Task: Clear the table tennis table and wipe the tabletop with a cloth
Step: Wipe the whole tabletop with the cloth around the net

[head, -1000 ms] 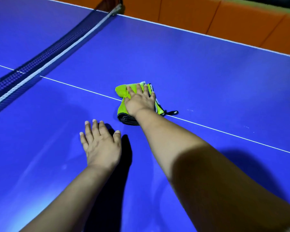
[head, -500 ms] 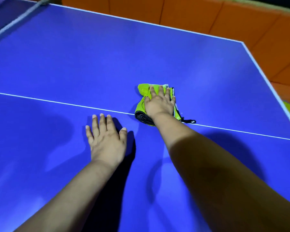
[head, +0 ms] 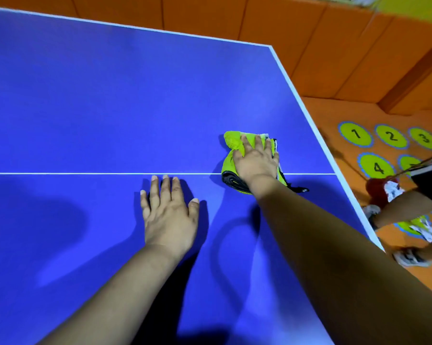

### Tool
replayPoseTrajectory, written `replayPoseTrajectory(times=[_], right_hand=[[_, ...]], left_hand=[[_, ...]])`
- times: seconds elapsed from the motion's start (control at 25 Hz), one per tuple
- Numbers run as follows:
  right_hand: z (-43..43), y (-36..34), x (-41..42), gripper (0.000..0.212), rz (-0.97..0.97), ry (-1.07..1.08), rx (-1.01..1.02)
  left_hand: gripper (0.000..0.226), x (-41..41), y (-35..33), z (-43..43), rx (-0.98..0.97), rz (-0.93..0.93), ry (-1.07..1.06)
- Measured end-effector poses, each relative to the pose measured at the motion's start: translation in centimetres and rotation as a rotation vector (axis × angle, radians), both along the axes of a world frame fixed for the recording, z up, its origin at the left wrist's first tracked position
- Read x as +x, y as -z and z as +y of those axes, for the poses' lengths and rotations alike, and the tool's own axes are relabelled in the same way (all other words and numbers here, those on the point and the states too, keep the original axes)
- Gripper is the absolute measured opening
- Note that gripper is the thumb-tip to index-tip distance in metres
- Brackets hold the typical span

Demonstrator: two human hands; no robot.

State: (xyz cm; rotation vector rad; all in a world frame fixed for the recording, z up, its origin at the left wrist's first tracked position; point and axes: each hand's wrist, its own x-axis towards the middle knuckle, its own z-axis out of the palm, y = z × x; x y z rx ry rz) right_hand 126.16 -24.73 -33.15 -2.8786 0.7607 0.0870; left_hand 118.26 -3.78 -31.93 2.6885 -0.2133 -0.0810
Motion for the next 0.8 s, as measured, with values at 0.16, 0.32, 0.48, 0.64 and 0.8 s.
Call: replayPoseTrajectory(times=[0.16, 0.32, 0.48, 0.64, 0.8], right_hand=[[-6.8, -0.1, -2.8, 0.068, 0.000, 0.068, 0.006], [-12.1, -0.4, -5.8, 0.074, 0.037, 0.157, 0.025], [-15.1, -0.7, -9.3, 0.073, 0.041, 0.294, 0.057], [-14.6, -1.1, -13.4, 0.068, 0.043, 0.400, 0.056], [-11.6, -1.2, -17.1, 0.064, 0.057, 0.430, 0.030]], left_hand=[[0.062, -1.6, 0.6, -5.2, -0.005, -0.026, 0.056], [0.061, -3.2, 1.0, -8.9, -0.014, -0.025, 0.103], [0.063, -4.3, 0.9, -9.8, -0.059, -0.063, 0.140], [0.059, -5.0, 0.7, -8.3, -0.110, -0.055, 0.153], [0.063, -6.0, -0.3, -4.7, -0.115, -0.049, 0.171]])
